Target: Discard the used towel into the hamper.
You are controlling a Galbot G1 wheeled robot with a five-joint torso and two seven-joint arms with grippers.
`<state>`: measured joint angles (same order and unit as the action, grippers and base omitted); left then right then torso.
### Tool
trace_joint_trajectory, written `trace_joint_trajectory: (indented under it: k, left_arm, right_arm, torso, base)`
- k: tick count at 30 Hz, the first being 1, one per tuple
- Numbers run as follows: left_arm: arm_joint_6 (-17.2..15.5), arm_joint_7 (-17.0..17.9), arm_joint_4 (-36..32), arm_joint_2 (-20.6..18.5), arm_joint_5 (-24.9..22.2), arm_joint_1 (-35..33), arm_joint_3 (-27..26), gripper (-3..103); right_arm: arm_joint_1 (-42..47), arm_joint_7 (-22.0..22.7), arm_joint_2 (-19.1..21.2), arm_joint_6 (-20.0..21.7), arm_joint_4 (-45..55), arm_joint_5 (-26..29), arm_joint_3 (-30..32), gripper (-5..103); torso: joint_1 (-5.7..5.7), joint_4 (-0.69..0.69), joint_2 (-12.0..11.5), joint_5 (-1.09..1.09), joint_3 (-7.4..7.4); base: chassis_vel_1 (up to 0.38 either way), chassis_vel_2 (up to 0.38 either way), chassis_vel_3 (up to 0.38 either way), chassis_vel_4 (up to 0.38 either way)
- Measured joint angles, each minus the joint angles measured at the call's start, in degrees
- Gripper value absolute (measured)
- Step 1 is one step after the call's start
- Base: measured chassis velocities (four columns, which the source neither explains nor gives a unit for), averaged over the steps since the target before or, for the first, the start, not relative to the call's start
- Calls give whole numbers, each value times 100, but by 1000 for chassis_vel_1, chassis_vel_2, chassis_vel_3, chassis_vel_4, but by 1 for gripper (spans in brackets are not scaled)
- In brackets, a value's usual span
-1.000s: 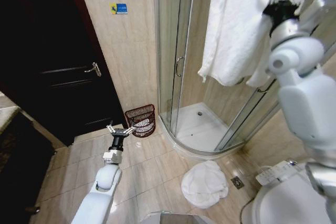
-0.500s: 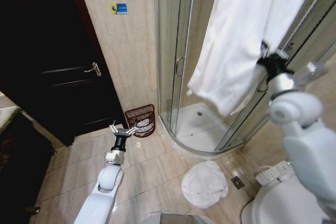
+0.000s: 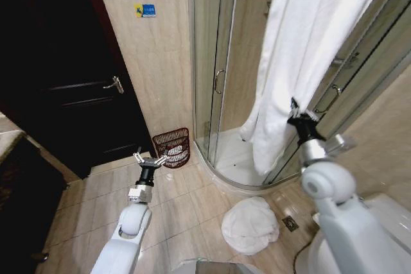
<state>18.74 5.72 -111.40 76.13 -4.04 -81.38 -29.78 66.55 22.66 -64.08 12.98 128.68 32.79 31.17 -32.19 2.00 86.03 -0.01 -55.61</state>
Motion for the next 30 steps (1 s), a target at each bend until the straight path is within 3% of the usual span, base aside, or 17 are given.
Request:
trace_joint_trajectory:
  k: [7,12,19,21,25,27,28,29,30]
  left_arm:
    - [-25,0,-102,-39,-174,13,-38,100]
    - [52,-11,-76,-57,-279,-19,-39,100]
    - [116,-20,-103,-98,-389,-83,-55,100]
    - [117,-20,-127,-120,-419,-89,-76,100]
    - [96,-21,-210,-157,-478,-101,-128,100]
    - [88,-40,-256,-156,-488,-123,-134,100]
    - [88,-69,-286,-152,-496,-148,-135,100]
    - [88,-69,-286,-152,-496,-148,-135,100]
    - [88,-88,-315,-140,-499,-169,-125,100]
  right_arm:
    - [628,-193,-379,-198,-205,-883,88,2]
    - [1341,-424,-866,-455,21,-1667,83,2]
    - [1769,-516,-1372,-695,470,-2260,-26,2]
    - [1804,-527,-1355,-699,692,-2298,-8,2]
    - [1785,-553,-889,-479,1320,-1904,397,2]
    - [1708,-569,-387,-388,1485,-1391,1077,2]
    - [1682,-569,-75,-333,1498,-982,1579,2]
    - [1682,-569,-75,-333,1498,-982,1579,2]
    - [1644,-560,243,-256,1503,-502,2042,2]
  torso:
    - [0,0,0,1,0]
    - [0,-1,0,0,0]
    - [0,-1,0,2,0]
    - [0,0,0,2,0]
    - [0,0,0,5,0]
    - [0,1,1,-4,1]
    - [1,-1,1,1,1]
    - [1,-1,1,1,1]
    - [0,0,0,4,0]
  base:
    - [0,0,0,0]
    - [0,0,0,0]
    - [0,0,0,0]
    - [0,0,0,0]
    - [0,0,0,0]
    - [0,0,0,0]
    - [0,0,0,0]
    - [0,0,0,0]
    - [0,0,0,0]
